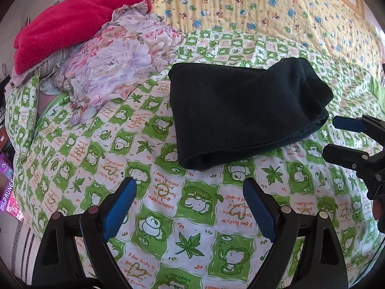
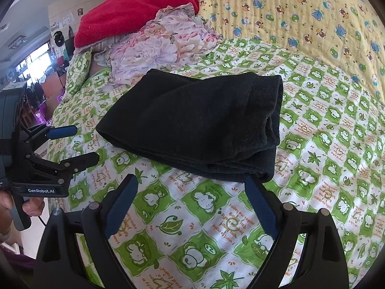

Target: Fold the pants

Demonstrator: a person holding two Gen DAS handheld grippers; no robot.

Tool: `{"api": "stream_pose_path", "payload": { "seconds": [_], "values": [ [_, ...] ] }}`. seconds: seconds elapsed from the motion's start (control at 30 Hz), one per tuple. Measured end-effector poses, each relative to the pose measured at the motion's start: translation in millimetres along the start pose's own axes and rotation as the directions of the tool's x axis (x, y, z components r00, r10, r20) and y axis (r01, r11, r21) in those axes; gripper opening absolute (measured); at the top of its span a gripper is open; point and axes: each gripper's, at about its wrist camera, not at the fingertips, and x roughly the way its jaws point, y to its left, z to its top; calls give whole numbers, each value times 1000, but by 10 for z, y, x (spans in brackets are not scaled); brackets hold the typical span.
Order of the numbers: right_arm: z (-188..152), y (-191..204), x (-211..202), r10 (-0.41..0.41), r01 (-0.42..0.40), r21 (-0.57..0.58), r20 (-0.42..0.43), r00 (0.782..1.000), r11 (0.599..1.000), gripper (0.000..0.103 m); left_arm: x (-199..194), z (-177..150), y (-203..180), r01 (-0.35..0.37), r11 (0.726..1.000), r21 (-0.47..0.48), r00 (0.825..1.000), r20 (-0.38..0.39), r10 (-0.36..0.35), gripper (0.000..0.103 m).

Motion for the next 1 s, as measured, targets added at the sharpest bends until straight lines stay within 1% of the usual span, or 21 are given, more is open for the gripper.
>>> {"api": "stream_pose_path", "payload": {
  "seconds": [0.5, 1.0],
  "values": [
    [17, -14, 24, -2, 2, 9, 8, 1000, 1000, 90, 24, 13, 7, 18, 1000, -7, 1000, 1, -18, 90],
    [59, -41, 9, -2, 1, 22, 21, 1000, 1000, 90, -13, 41, -19, 10, 1000, -2, 1000, 22, -10, 91]
  ]
}}
